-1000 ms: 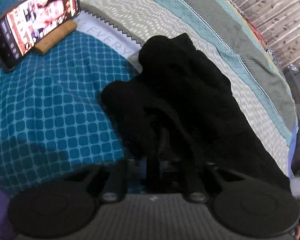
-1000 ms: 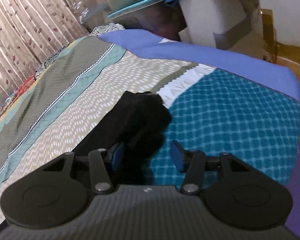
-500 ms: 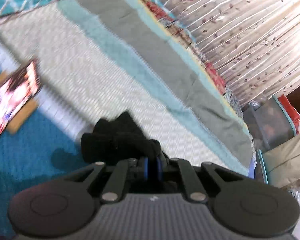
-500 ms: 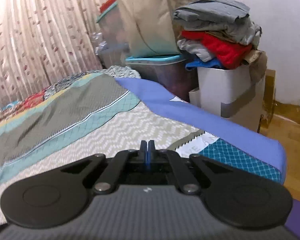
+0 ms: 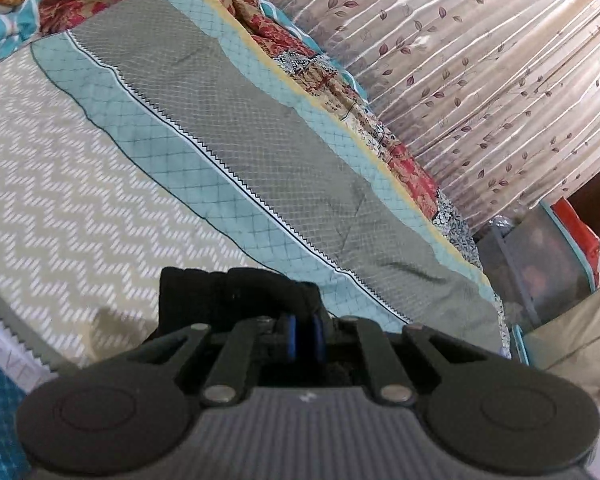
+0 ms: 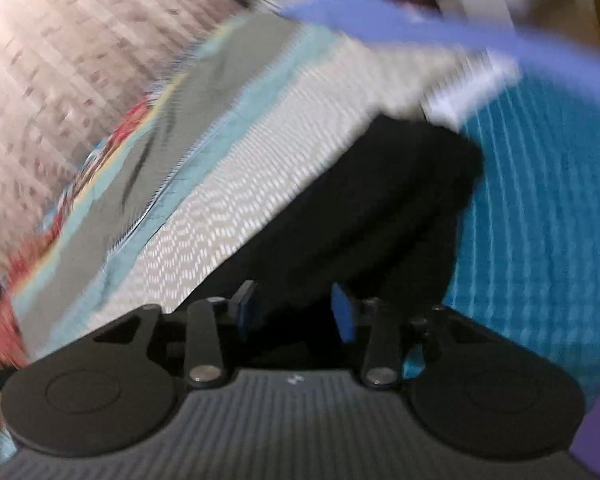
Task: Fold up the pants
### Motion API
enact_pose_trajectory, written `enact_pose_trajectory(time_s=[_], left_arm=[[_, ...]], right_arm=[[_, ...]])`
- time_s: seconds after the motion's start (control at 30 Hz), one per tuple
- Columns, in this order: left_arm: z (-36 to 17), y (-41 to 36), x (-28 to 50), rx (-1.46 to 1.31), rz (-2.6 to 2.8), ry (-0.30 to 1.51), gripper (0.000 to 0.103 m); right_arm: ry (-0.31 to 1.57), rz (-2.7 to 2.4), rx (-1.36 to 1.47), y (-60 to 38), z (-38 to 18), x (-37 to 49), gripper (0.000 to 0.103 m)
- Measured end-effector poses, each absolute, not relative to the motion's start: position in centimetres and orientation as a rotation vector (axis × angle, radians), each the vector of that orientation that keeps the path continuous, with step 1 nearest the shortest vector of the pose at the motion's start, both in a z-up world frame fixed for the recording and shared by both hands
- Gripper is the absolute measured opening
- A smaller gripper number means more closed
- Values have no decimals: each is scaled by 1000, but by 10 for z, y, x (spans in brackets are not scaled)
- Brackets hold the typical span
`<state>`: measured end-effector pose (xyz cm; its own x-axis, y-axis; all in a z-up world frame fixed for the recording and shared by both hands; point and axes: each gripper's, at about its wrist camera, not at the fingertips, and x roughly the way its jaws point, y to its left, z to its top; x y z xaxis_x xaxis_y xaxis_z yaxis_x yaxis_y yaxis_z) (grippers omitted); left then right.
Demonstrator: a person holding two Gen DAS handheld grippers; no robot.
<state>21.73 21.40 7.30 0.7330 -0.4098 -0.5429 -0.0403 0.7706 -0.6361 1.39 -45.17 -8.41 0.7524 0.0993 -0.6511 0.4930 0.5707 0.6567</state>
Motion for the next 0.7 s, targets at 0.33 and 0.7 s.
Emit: enact_pose_trajectory(time_s=[0.33,0.7], left_arm=[[70,186,285,-583,-193,718,9],[11,215,218,-507,-174,795,69]], right_arm=[[448,-264,854,-473,-26,150,6],[563,70,553,-367,-50,138,40]])
